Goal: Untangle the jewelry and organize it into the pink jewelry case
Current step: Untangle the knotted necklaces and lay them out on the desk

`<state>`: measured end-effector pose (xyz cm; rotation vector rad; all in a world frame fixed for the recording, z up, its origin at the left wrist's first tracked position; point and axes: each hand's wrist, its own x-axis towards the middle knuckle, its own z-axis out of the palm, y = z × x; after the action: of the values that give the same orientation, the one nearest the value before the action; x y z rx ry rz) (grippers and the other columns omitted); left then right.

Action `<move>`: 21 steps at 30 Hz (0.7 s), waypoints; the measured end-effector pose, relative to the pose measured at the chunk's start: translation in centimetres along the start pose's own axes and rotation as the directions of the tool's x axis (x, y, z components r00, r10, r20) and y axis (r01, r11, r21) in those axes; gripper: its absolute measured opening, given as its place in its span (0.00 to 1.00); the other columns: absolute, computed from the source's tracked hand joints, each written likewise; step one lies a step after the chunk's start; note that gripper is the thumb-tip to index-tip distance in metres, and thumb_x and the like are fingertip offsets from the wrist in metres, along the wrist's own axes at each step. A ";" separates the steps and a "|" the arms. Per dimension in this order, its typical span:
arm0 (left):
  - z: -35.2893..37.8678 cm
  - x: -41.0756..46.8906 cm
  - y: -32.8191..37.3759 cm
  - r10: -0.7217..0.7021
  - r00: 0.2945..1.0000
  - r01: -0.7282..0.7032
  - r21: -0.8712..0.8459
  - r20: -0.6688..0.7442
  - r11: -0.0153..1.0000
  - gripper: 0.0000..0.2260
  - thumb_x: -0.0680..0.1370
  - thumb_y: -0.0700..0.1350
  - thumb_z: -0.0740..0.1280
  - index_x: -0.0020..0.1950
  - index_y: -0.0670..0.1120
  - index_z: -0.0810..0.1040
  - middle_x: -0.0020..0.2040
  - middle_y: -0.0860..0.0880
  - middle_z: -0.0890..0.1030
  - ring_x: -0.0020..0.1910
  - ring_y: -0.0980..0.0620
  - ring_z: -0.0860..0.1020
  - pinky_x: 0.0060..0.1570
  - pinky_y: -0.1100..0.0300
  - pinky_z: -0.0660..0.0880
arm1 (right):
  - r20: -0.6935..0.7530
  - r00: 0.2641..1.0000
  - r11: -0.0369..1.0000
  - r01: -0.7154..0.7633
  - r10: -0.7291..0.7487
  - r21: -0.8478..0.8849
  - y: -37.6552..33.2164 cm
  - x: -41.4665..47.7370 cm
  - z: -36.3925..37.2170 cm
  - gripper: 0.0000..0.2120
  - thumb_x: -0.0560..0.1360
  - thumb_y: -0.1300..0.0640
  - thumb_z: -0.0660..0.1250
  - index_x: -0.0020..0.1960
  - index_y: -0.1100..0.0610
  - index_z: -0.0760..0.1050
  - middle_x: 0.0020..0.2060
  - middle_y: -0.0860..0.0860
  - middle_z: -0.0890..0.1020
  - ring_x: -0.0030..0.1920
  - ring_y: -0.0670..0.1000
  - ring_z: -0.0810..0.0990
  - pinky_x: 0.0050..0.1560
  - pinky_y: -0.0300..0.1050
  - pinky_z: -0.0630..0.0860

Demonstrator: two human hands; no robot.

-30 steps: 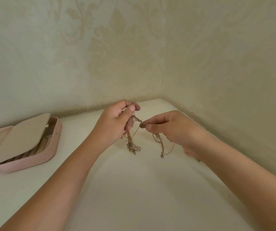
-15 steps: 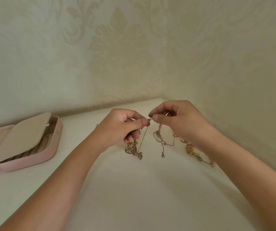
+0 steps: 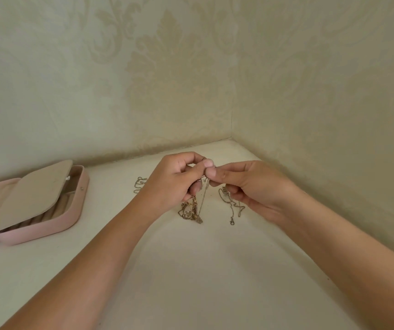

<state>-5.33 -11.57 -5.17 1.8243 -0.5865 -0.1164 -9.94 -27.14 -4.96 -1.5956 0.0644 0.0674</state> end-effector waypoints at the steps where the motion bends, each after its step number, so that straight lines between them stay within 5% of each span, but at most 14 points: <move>1: -0.1 0.0 0.0 0.015 1.000 -0.015 -0.006 -0.006 1.000 0.09 0.80 0.47 0.63 0.42 0.48 0.79 0.23 0.53 0.71 0.22 0.56 0.64 0.24 0.67 0.63 | 0.006 1.000 0.999 -0.022 0.021 0.039 0.0 0.1 0.0 0.09 0.62 0.52 0.75 0.39 0.55 0.83 0.31 0.46 0.81 0.28 0.42 0.67 0.33 0.34 0.65; 8: 0.2 0.0 0.3 0.024 0.994 -0.033 -0.076 -0.110 0.997 0.10 0.80 0.48 0.62 0.42 0.47 0.78 0.22 0.53 0.72 0.18 0.56 0.64 0.22 0.66 0.63 | 0.080 0.995 0.925 0.025 -0.060 0.380 0.0 0.6 0.3 0.06 0.65 0.57 0.70 0.42 0.57 0.79 0.34 0.47 0.77 0.30 0.41 0.71 0.31 0.32 0.68; 15: 0.6 -0.1 0.9 0.017 0.972 -0.052 -0.143 -0.234 0.988 0.12 0.80 0.47 0.64 0.41 0.41 0.75 0.21 0.53 0.71 0.17 0.57 0.65 0.20 0.68 0.63 | 0.266 0.958 0.922 -0.004 -0.108 0.388 -0.4 0.4 0.6 0.05 0.69 0.59 0.65 0.35 0.57 0.78 0.37 0.52 0.80 0.25 0.43 0.64 0.26 0.33 0.59; 21: 0.9 -0.3 1.3 0.008 0.968 -0.093 -0.335 -0.249 0.938 0.12 0.79 0.47 0.64 0.38 0.43 0.75 0.22 0.53 0.72 0.19 0.59 0.65 0.20 0.69 0.61 | 0.217 0.968 0.849 -0.005 -0.129 0.529 -0.2 0.4 0.7 0.03 0.67 0.61 0.65 0.35 0.57 0.75 0.39 0.51 0.77 0.26 0.45 0.62 0.27 0.36 0.56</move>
<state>-6.40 -12.49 -4.34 1.4537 -0.4085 0.0404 -9.51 -26.45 -4.80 -1.0245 -0.1537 0.1811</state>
